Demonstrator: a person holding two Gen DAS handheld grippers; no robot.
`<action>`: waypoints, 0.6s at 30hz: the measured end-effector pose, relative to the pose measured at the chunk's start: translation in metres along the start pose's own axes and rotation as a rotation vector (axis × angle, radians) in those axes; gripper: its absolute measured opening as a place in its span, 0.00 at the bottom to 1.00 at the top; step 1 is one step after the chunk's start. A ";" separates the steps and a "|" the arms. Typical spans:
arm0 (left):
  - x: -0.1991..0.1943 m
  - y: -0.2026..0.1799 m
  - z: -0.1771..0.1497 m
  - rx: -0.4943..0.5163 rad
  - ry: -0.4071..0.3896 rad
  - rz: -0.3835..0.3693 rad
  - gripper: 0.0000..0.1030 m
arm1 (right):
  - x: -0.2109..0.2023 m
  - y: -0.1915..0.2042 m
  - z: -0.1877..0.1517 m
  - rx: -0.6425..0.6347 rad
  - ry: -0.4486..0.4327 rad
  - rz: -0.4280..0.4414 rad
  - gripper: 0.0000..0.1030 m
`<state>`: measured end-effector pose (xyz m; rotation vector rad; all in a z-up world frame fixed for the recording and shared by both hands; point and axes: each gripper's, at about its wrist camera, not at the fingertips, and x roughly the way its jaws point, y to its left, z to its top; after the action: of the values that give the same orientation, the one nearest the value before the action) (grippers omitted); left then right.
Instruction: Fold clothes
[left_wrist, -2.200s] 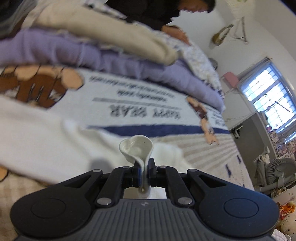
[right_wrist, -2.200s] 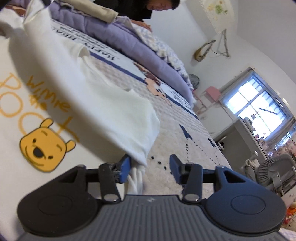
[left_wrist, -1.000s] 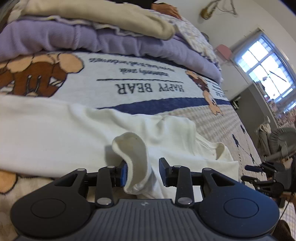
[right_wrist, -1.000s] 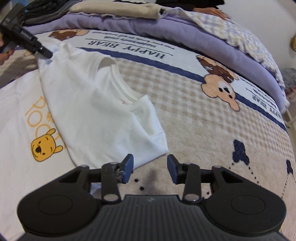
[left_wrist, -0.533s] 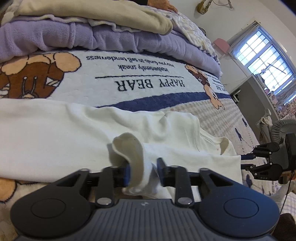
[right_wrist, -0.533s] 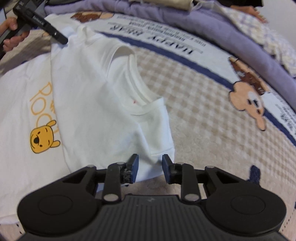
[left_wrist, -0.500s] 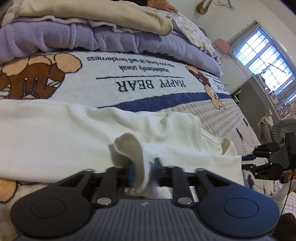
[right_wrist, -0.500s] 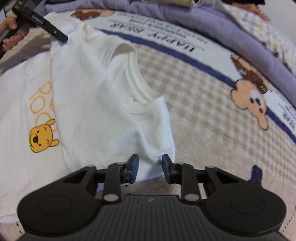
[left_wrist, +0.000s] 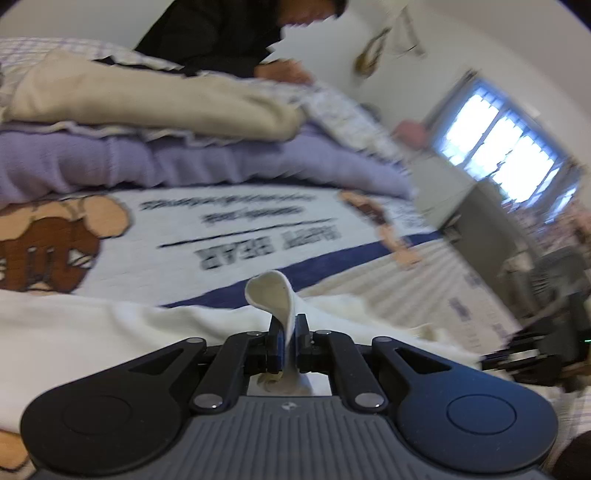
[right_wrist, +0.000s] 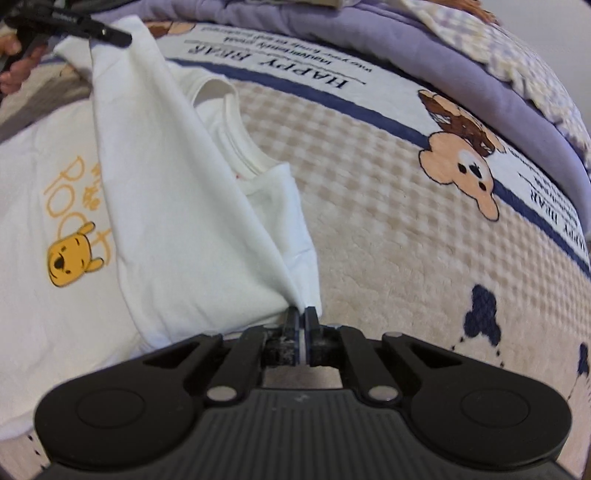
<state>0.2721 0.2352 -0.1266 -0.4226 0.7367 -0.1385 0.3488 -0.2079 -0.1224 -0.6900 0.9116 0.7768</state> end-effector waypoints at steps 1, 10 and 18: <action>0.005 0.003 0.000 0.001 0.012 0.027 0.04 | 0.000 0.000 -0.001 0.006 -0.001 -0.004 0.02; 0.016 0.010 -0.004 -0.010 0.049 0.057 0.10 | -0.001 -0.005 0.011 0.047 -0.048 0.041 0.20; 0.013 0.008 -0.006 -0.008 0.015 0.045 0.10 | 0.027 0.002 0.018 0.019 0.038 0.059 0.01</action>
<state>0.2768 0.2375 -0.1423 -0.4125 0.7610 -0.0963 0.3652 -0.1845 -0.1386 -0.6656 0.9761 0.8088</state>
